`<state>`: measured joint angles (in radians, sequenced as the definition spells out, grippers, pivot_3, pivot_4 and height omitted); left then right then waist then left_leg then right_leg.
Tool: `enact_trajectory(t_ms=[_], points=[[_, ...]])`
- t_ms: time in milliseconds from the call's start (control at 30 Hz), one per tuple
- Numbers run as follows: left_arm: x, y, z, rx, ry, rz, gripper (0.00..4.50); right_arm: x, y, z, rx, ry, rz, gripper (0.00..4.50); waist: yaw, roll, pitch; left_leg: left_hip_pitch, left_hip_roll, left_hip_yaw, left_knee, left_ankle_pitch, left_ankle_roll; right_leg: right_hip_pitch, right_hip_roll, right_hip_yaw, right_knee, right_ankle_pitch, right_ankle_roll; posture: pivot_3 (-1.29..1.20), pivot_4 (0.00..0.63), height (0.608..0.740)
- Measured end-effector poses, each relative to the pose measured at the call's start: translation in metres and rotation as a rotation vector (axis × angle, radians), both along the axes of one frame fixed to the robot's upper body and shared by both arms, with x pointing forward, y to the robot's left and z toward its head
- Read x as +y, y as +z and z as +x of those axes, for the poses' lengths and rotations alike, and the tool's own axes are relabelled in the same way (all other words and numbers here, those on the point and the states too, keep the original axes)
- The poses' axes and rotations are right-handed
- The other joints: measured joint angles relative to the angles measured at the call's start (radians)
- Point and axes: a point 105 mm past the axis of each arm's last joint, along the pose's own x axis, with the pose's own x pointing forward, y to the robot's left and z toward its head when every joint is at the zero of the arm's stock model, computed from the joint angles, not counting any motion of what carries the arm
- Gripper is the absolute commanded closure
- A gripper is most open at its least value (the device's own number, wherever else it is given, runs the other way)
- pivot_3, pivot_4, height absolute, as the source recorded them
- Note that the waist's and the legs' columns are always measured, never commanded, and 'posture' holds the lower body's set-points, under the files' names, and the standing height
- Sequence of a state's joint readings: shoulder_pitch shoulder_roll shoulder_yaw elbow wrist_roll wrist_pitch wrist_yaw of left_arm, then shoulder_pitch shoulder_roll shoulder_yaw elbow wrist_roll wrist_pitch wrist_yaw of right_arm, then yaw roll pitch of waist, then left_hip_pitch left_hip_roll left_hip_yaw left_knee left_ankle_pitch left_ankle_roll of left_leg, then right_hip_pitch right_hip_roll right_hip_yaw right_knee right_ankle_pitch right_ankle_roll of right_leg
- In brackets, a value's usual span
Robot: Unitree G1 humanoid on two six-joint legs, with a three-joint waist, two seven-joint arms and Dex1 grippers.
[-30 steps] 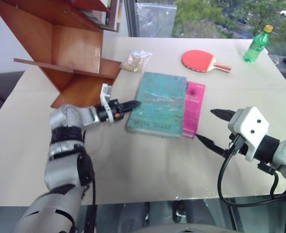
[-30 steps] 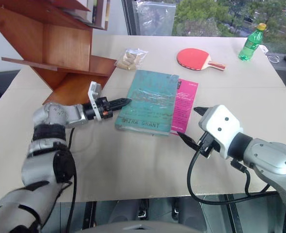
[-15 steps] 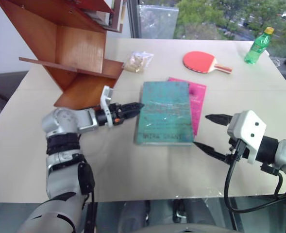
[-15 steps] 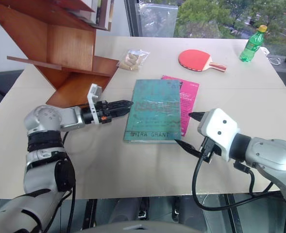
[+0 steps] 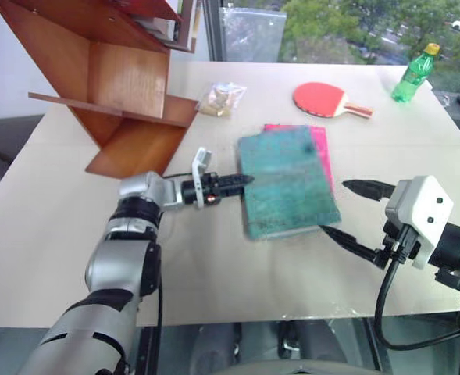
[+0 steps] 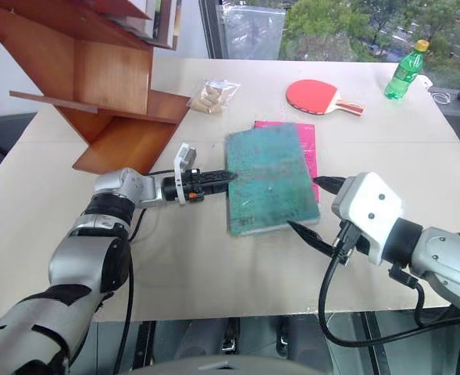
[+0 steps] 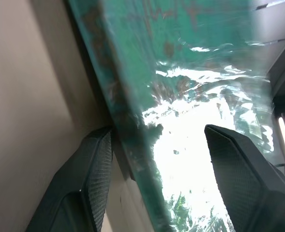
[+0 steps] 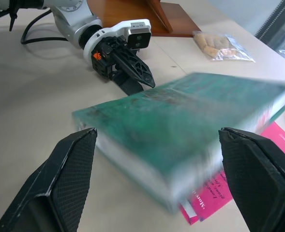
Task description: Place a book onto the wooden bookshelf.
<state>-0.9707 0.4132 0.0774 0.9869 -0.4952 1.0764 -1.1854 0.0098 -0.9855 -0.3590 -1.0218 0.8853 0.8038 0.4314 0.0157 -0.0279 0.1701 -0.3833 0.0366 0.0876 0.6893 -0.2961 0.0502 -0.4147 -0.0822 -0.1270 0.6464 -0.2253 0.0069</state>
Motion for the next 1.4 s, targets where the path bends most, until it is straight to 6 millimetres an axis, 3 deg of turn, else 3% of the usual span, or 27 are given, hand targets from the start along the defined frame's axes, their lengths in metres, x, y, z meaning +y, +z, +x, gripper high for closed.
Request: enact_trajectory(t_ms=[100, 200, 267, 400, 500, 767, 1000, 1167, 1267, 1333, 1400], points=[[0.011, 0.003, -0.001, 0.009, 0.009, -0.008, 1.4, 0.0, 0.0, -0.001, 0.011, -0.004, -0.005, 0.4, -0.006, 0.0, 0.0, 0.0, 0.001, 0.0, 0.0, 0.0, 0.0, 0.0, 0.001, 0.001, 0.001, 0.0, 0.0, 0.0, 0.15, 0.74], [0.036, 0.009, -0.007, 0.038, 0.039, 0.0, 1.4, 0.0, -0.001, -0.002, 0.014, -0.012, 0.001, 0.4, -0.011, 0.0, 0.0, 0.0, 0.001, 0.0, 0.0, 0.0, 0.0, -0.001, 0.002, 0.003, 0.001, 0.0, 0.0, 0.0, 0.15, 0.74], [0.038, 0.01, -0.011, 0.041, 0.028, -0.007, 1.4, -0.001, -0.001, -0.001, 0.012, -0.017, -0.001, 0.4, -0.004, 0.0, 0.0, 0.0, 0.001, 0.0, 0.0, 0.0, 0.0, -0.001, 0.002, 0.003, 0.001, 0.0, 0.0, 0.0, 0.15, 0.74], [0.022, -0.001, -0.019, 0.054, -0.015, -0.046, 1.4, 0.0, 0.0, -0.001, 0.008, -0.02, 0.003, 0.4, 0.01, 0.0, 0.0, -0.002, -0.001, -0.001, 0.002, -0.001, 0.001, -0.001, -0.001, 0.002, 0.0, 0.0, 0.0, 0.0, 0.15, 0.74], [-0.001, -0.004, -0.015, 0.026, -0.03, -0.078, 1.4, 0.001, 0.002, -0.001, 0.0, -0.014, 0.003, 0.4, 0.022, 0.0, 0.0, -0.002, -0.001, -0.002, 0.004, -0.001, 0.002, 0.0, -0.001, 0.0, 0.001, 0.0, 0.0, 0.0, 0.15, 0.74], [-0.03, -0.003, -0.007, 0.015, -0.021, -0.123, 1.4, 0.0, 0.002, -0.001, 0.005, -0.013, -0.009, 0.4, 0.025, 0.0, 0.0, -0.003, -0.001, -0.003, 0.007, -0.001, 0.003, 0.0, -0.001, -0.001, 0.002, 0.0, 0.0, 0.0, 0.15, 0.74], [-0.036, 0.006, -0.005, 0.025, -0.023, -0.164, 4.47, 0.0, 0.002, -0.001, 0.009, -0.024, -0.003, 0.4, 0.026, 0.001, -0.001, -0.003, 0.0, -0.004, 0.011, -0.002, 0.003, 0.001, -0.002, -0.002, 0.006, 0.0, 0.001, 0.0, 0.15, 0.74], [-0.028, 0.008, -0.008, 0.055, -0.019, -0.175, 4.47, -0.001, 0.001, -0.001, 0.011, -0.037, 0.0, 0.4, 0.017, 0.0, 0.0, -0.003, 0.0, -0.003, 0.013, -0.002, 0.004, 0.0, -0.002, 0.0, 0.007, -0.002, 0.004, 0.0, 0.15, 0.74], [-0.014, 0.013, -0.019, 0.086, -0.018, -0.187, 4.47, -0.002, -0.001, 0.0, 0.014, -0.046, -0.001, 0.4, 0.002, 0.0, 0.0, -0.004, 0.001, -0.004, 0.013, -0.002, 0.003, -0.001, -0.004, 0.001, 0.008, 0.0, 0.0, 0.0, 0.15, 0.74], [-0.007, 0.026, -0.023, 0.047, -0.017, -0.187, 4.47, -0.003, -0.001, 0.0, 0.009, -0.051, 0.0, 0.4, -0.001, 0.0, 0.0, -0.008, 0.001, -0.004, 0.013, -0.002, 0.003, -0.005, -0.004, 0.001, 0.008, 0.0, 0.0, 0.0, 0.15, 0.74], [-0.003, 0.049, -0.031, -0.1, -0.024, -0.147, 4.47, -0.004, 0.001, 0.001, 0.001, -0.048, 0.012, 0.4, -0.001, -0.001, 0.001, -0.009, 0.001, -0.004, 0.013, -0.002, 0.003, -0.006, -0.005, 0.001, 0.009, 0.0, 0.0, 0.0, 0.15, 0.74]])
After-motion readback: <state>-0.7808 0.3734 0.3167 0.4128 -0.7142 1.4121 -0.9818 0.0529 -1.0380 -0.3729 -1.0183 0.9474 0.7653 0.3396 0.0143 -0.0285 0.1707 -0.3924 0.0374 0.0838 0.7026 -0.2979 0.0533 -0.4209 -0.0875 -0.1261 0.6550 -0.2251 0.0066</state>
